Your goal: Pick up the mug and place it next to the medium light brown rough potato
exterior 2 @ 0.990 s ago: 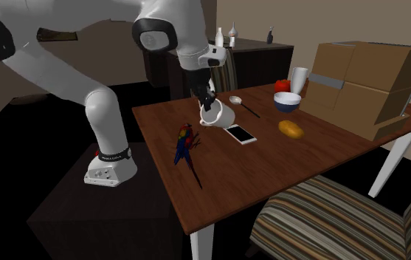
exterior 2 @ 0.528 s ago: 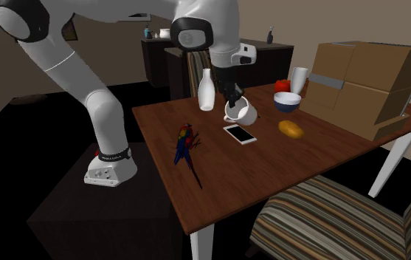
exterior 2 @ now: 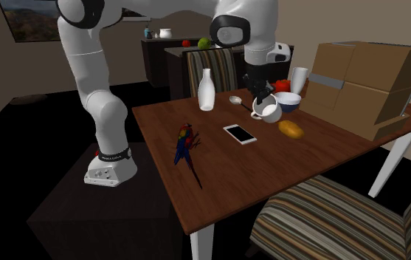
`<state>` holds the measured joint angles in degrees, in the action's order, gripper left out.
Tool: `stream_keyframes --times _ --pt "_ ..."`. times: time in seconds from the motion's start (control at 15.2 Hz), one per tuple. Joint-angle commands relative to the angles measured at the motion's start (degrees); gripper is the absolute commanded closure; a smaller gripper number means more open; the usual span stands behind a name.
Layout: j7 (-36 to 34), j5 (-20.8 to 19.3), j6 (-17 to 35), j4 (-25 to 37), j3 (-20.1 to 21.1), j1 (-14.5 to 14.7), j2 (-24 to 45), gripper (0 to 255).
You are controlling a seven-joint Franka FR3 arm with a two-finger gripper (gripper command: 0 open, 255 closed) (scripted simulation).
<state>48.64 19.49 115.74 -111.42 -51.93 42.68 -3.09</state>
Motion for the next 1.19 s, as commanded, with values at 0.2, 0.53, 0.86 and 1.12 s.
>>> stream_keyframes --times 0.2,0.53,0.86,1.12 --pt "5.2 13.7 -5.9 13.8 -0.5 -3.2 16.6 255" --pt "5.6 20.8 -10.4 25.6 2.9 -9.7 27.4 255" --pt "7.2 21.7 -7.4 22.5 3.4 -9.3 27.9 255" --pt "8.6 22.7 -5.1 20.4 3.8 -9.2 28.6 255"
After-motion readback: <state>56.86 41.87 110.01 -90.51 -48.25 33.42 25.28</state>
